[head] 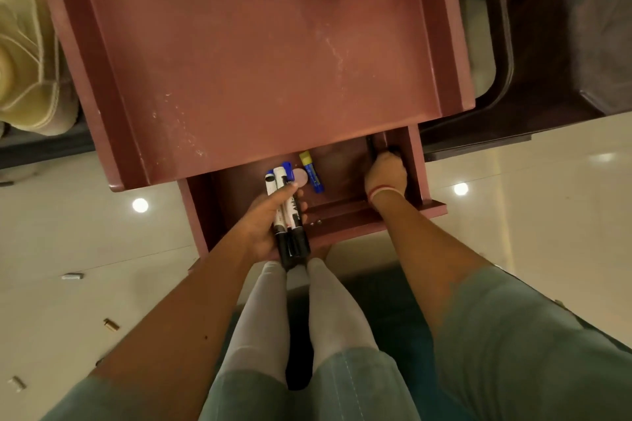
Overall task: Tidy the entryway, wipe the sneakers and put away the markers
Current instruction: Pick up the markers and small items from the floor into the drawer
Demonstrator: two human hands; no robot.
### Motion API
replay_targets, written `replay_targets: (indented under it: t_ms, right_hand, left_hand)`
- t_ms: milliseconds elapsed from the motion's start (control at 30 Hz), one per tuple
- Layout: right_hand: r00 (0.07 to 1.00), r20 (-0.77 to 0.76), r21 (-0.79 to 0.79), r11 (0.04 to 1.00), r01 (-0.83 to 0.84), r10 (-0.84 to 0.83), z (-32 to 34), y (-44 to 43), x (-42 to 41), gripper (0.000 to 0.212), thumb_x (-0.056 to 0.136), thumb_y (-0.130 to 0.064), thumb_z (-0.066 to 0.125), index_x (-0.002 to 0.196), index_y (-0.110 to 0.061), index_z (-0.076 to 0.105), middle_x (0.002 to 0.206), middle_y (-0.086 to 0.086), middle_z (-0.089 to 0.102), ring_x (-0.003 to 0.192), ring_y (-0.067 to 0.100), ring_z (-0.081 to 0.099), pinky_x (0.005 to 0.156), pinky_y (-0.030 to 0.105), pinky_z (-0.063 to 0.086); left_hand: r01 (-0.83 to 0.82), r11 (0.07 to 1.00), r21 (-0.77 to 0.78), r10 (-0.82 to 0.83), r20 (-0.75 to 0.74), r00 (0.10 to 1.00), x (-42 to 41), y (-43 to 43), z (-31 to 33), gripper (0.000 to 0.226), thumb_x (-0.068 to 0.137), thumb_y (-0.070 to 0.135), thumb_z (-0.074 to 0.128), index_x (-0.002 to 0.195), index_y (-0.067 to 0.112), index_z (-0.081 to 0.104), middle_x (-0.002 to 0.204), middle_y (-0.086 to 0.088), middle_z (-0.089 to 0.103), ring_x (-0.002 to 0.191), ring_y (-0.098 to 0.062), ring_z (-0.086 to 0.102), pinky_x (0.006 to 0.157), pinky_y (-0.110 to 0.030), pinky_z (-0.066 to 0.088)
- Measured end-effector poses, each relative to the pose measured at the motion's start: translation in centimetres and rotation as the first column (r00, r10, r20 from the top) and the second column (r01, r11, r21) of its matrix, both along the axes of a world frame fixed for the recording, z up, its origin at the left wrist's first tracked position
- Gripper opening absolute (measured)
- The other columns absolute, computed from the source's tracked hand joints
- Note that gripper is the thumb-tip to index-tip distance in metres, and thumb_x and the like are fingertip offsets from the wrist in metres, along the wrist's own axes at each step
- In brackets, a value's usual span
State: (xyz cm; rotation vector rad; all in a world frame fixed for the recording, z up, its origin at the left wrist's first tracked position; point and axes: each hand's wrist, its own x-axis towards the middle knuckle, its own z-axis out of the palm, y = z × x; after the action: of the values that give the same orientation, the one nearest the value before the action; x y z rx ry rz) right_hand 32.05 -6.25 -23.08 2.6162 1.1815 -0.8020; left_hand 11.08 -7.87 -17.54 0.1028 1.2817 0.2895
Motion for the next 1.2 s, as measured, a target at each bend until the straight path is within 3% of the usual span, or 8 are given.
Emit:
replay_targets:
  t_ms: [133, 267, 400, 567, 700, 867, 1067, 1200]
  right_hand:
    - [0.932, -0.304, 0.183, 0.948, 0.259, -0.196, 3.9, -0.4, -1.5, 0.026, 0.087, -0.018, 0.06, 0.111, -0.008, 0.062, 0.115, 0.015, 0.061, 0.104, 0.031, 0.059, 0.091, 0.034, 0.045]
    - [0.62, -0.732, -0.146, 0.953, 0.264, -0.284, 9.7, -3.4, -5.7, 0.026, 0.076, -0.037, 0.074, 0.092, -0.018, 0.066, 0.088, -0.004, 0.067, 0.084, 0.012, 0.064, 0.078, 0.031, 0.055]
    - [0.653, -0.737, -0.043, 0.976, 0.212, -0.174, 10.4, -4.9, -7.5, 0.021, 0.078, -0.018, 0.074, 0.097, -0.014, 0.068, 0.082, -0.006, 0.066, 0.076, 0.005, 0.063, 0.071, 0.018, 0.052]
    - [0.426, -0.788, -0.205, 0.841, 0.5, -0.445, 9.7, -5.1, -5.5, 0.015, 0.081, -0.008, 0.069, 0.096, -0.01, 0.069, 0.094, 0.011, 0.07, 0.086, 0.021, 0.066, 0.08, 0.035, 0.056]
    - [0.657, -0.569, -0.039, 0.814, 0.579, -0.494, 6.9, -2.9, -1.6, 0.024, 0.078, -0.019, 0.074, 0.1, -0.012, 0.069, 0.101, 0.007, 0.067, 0.089, 0.019, 0.06, 0.087, 0.029, 0.049]
    - [0.902, -0.299, 0.069, 0.936, 0.345, -0.311, 1.6, 0.7, 0.2, 0.026, 0.078, -0.019, 0.073, 0.101, -0.006, 0.07, 0.101, 0.015, 0.069, 0.094, 0.031, 0.065, 0.075, 0.025, 0.046]
    - [0.977, -0.104, 0.015, 0.982, 0.189, -0.187, -2.0, 0.4, 0.8, 0.028, 0.079, -0.023, 0.072, 0.1, -0.005, 0.067, 0.102, 0.017, 0.068, 0.096, 0.035, 0.064, 0.08, 0.038, 0.051]
    - [0.954, -0.173, 0.107, 0.958, 0.267, -0.247, 0.2, 0.6, 0.0, 0.019, 0.082, -0.023, 0.067, 0.095, -0.009, 0.067, 0.105, 0.014, 0.067, 0.099, 0.035, 0.062, 0.085, 0.039, 0.05]
  left_hand:
    - [-0.04, 0.998, 0.04, 0.046, -0.151, 0.987, 1.1, 0.4, 0.7, 0.022, 0.08, 0.033, 0.074, 0.09, 0.014, 0.065, 0.069, -0.003, 0.063, 0.062, -0.017, 0.06, 0.068, -0.037, 0.056]
    - [-0.134, 0.989, 0.056, 0.14, -0.14, 0.98, 2.1, 0.7, 1.4, 0.031, 0.076, 0.027, 0.077, 0.1, 0.01, 0.069, 0.07, -0.005, 0.064, 0.075, -0.026, 0.061, 0.087, -0.051, 0.05]
    - [-0.115, 0.989, 0.088, 0.13, -0.185, 0.974, 2.5, 0.6, 1.2, 0.02, 0.076, 0.032, 0.077, 0.086, 0.017, 0.069, 0.063, -0.001, 0.065, 0.072, -0.025, 0.062, 0.076, -0.045, 0.053]
    - [-0.142, 0.99, 0.014, 0.143, -0.076, 0.987, 1.5, 0.5, 0.9, 0.036, 0.075, 0.043, 0.074, 0.095, 0.013, 0.067, 0.082, -0.005, 0.066, 0.069, -0.019, 0.064, 0.066, -0.032, 0.054]
    - [-0.257, 0.966, -0.017, 0.257, -0.009, 0.966, 1.3, 0.4, 1.1, 0.022, 0.091, 0.026, 0.051, 0.101, 0.007, 0.056, 0.078, -0.004, 0.058, 0.063, -0.015, 0.057, 0.057, -0.025, 0.053]
    - [-0.229, 0.973, -0.019, 0.229, -0.009, 0.973, 1.0, 0.8, 0.5, 0.021, 0.094, 0.02, 0.044, 0.1, 0.005, 0.058, 0.075, -0.006, 0.063, 0.066, -0.017, 0.061, 0.066, -0.029, 0.055]
    - [-0.167, 0.985, 0.041, 0.169, -0.054, 0.984, 0.8, 1.3, -0.1, 0.014, 0.096, 0.017, 0.051, 0.096, 0.009, 0.063, 0.078, -0.003, 0.072, 0.078, -0.017, 0.066, 0.079, -0.035, 0.052]
    - [-0.198, 0.978, 0.069, 0.201, -0.045, 0.979, 0.6, 2.0, 0.0, 0.017, 0.096, 0.013, 0.051, 0.083, 0.009, 0.061, 0.071, -0.001, 0.07, 0.078, -0.018, 0.064, 0.08, -0.034, 0.05]
